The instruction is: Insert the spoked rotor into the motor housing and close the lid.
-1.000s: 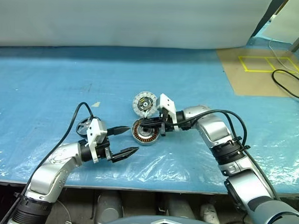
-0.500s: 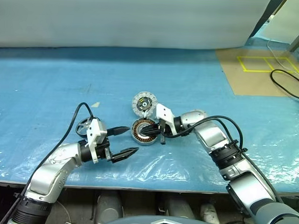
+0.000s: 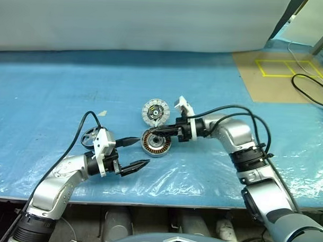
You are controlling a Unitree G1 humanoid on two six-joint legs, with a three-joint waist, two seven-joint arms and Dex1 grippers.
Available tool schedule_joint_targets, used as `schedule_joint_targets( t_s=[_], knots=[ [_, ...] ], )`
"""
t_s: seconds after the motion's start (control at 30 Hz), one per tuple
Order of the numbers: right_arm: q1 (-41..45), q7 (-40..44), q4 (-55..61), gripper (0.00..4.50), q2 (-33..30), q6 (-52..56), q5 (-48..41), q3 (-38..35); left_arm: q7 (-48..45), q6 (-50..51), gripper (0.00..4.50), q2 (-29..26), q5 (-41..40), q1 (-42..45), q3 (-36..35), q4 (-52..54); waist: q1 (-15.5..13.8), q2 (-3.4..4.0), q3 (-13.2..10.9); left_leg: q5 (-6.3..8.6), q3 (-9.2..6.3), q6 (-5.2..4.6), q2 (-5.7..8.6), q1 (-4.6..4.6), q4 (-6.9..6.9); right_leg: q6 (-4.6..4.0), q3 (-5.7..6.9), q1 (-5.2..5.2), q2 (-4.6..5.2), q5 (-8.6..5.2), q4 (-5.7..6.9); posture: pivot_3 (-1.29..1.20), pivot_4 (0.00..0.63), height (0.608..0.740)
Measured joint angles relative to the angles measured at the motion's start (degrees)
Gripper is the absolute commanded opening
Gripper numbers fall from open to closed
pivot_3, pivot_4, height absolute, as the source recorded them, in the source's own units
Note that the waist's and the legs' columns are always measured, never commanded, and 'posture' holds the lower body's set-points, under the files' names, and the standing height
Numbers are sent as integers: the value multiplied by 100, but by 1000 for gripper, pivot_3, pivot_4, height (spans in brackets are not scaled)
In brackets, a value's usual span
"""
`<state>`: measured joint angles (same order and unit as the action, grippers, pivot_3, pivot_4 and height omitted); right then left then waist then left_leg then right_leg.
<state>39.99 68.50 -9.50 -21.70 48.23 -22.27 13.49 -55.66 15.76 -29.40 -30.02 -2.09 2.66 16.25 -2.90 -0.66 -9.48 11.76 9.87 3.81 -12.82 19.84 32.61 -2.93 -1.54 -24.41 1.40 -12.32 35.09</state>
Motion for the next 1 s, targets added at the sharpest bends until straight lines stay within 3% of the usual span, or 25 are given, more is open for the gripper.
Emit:
schedule_joint_targets(
  t_s=[0.23, 0.53, 0.77, 1.0],
  knots=[
    [-425, -212, -5, 24, -137, -509, 474, 580, -1, 0, 4446, 0, 1, 25, 13, -6, 6, 0, 0, 0, 0, 1, 1, 5, -1, 0, 0, -1, 1, 0, -8, 0, 150, 740],
    [-297, -345, 38, 24, -91, -611, 418, 513, 6, 15, 4446, -25, -34, 73, -59, 4, 27, 0, 0, 0, 0, 0, 2, 6, -3, 0, 0, -1, 1, 0, -9, 0, 150, 740],
    [-297, -46, 1094, 24, -699, -179, -121, 117, 361, 487, 4446, -314, -675, -381, -962, 590, 24, -1, -1, 0, -1, 1, 2, 6, -11, 1, 0, -1, -2, 1, -15, 0, 150, 740],
    [-298, -171, 1260, 24, -723, -160, -229, 73, 671, 735, 4446, -503, -1042, -1015, -1804, 949, 34, -2, -1, 0, 0, 0, 1, 3, -9, 1, -1, -1, -2, 0, -16, 0, 150, 740]
  ],
)
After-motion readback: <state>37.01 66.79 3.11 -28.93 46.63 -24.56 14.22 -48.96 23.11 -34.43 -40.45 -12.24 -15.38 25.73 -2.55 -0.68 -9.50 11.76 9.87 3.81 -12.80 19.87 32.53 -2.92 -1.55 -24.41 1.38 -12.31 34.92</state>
